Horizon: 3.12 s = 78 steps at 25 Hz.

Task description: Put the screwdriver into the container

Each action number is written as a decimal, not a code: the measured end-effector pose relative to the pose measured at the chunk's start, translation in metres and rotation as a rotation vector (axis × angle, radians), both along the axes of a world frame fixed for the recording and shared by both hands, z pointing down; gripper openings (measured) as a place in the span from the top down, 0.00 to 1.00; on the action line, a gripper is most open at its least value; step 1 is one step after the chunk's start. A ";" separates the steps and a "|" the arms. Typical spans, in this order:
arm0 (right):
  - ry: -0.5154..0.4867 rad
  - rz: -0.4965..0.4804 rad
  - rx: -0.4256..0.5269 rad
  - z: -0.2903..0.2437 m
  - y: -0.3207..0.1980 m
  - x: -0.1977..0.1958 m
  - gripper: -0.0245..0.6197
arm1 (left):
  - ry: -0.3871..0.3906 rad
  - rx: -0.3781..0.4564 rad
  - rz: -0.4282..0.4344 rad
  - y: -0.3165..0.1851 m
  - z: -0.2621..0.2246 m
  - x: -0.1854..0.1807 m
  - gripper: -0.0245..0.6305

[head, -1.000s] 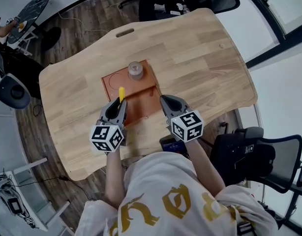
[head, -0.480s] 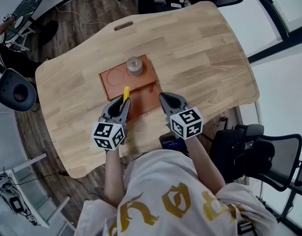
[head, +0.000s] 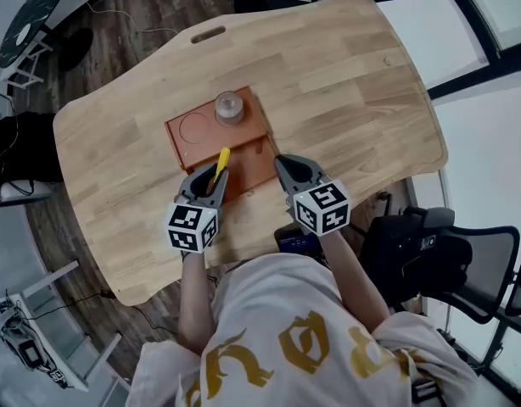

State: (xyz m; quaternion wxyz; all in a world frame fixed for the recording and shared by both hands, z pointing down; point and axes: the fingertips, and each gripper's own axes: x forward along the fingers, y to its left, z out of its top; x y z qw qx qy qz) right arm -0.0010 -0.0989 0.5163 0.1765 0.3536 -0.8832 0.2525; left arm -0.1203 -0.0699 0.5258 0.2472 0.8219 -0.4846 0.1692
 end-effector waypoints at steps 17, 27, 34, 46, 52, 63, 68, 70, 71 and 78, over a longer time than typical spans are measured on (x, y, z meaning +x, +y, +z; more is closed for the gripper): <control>0.016 0.013 -0.032 0.010 -0.009 -0.004 0.95 | -0.105 -0.133 0.114 0.001 0.043 0.006 0.85; 0.031 0.016 -0.055 0.022 -0.008 0.001 0.95 | -0.190 -0.232 0.148 0.004 0.065 0.012 0.85; 0.035 0.030 -0.060 0.025 -0.012 0.009 0.95 | -0.230 -0.304 0.182 0.003 0.080 0.020 0.85; 0.042 0.043 -0.073 0.031 -0.015 0.015 0.95 | -0.248 -0.450 0.237 0.005 0.104 0.032 0.85; 0.042 0.043 -0.080 0.033 -0.015 0.016 0.95 | -0.253 -0.485 0.254 0.006 0.110 0.036 0.85; 0.040 0.043 -0.089 0.036 -0.017 0.017 0.95 | -0.289 -0.532 0.264 0.009 0.121 0.039 0.85; 0.039 0.040 -0.093 0.038 -0.017 0.017 0.95 | -0.294 -0.539 0.260 0.009 0.124 0.038 0.85; 0.039 0.038 -0.095 0.038 -0.017 0.016 0.95 | -0.300 -0.541 0.261 0.009 0.126 0.038 0.85; 0.039 0.037 -0.094 0.038 -0.017 0.015 0.95 | -0.303 -0.542 0.261 0.009 0.126 0.038 0.85; 0.037 0.036 -0.097 0.038 -0.018 0.016 0.95 | -0.311 -0.539 0.269 0.009 0.127 0.039 0.85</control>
